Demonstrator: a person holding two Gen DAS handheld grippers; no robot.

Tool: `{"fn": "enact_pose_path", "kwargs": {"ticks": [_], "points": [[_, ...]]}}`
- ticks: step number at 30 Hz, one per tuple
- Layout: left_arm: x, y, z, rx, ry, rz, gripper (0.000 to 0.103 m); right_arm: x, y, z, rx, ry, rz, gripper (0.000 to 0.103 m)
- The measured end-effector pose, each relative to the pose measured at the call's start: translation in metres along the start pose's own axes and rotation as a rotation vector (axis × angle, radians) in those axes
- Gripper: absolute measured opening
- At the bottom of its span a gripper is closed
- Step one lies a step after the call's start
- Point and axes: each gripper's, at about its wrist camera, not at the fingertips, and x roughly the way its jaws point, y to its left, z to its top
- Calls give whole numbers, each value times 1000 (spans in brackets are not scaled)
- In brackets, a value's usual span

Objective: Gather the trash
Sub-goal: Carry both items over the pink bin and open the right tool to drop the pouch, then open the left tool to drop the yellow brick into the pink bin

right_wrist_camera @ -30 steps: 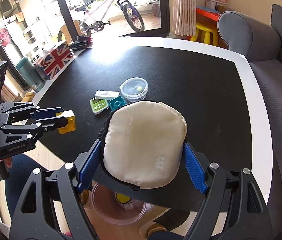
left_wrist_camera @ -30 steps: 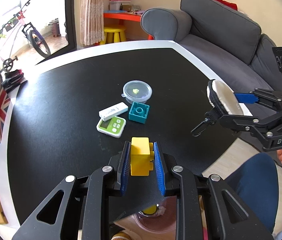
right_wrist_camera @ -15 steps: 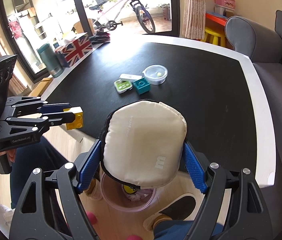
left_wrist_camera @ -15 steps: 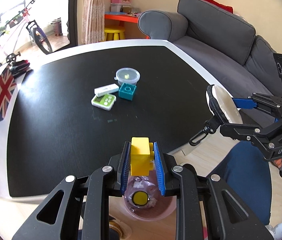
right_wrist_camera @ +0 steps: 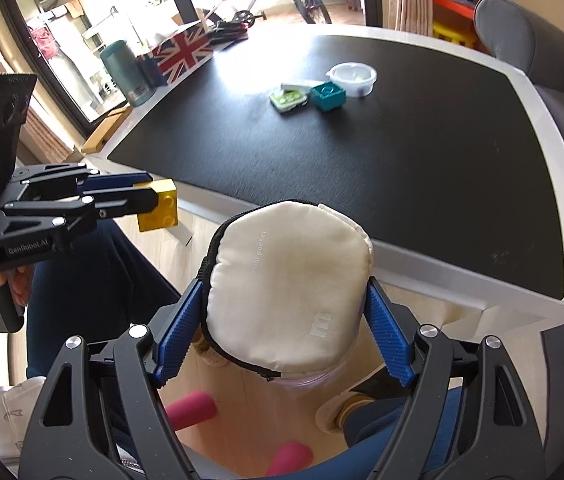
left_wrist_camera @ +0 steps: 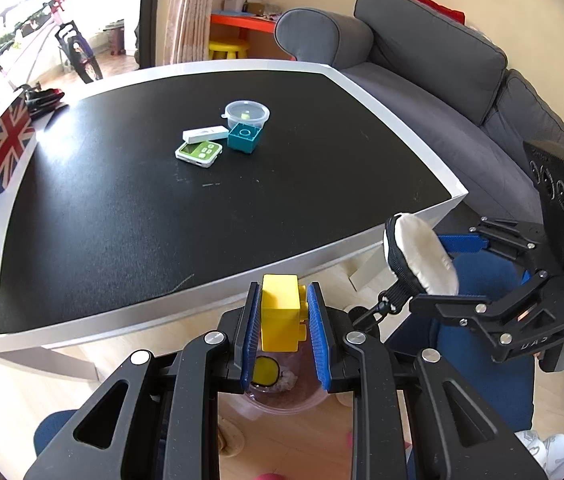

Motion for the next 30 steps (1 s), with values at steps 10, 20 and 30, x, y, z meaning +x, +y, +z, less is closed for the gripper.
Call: {"fn": "enact_pose_path", "kwargs": {"ticks": [10,20,30], "points": [[0,-1,-2,4,2,-6,23,2,-1,2,10,6,-23,95],[5,-5,-4,12,18,-27,23,-4,-6,4,27,-12,-30,96],[17,-14,-9,26,46,-54,23,-11,-14,1,45,-22,-39,96]]}}
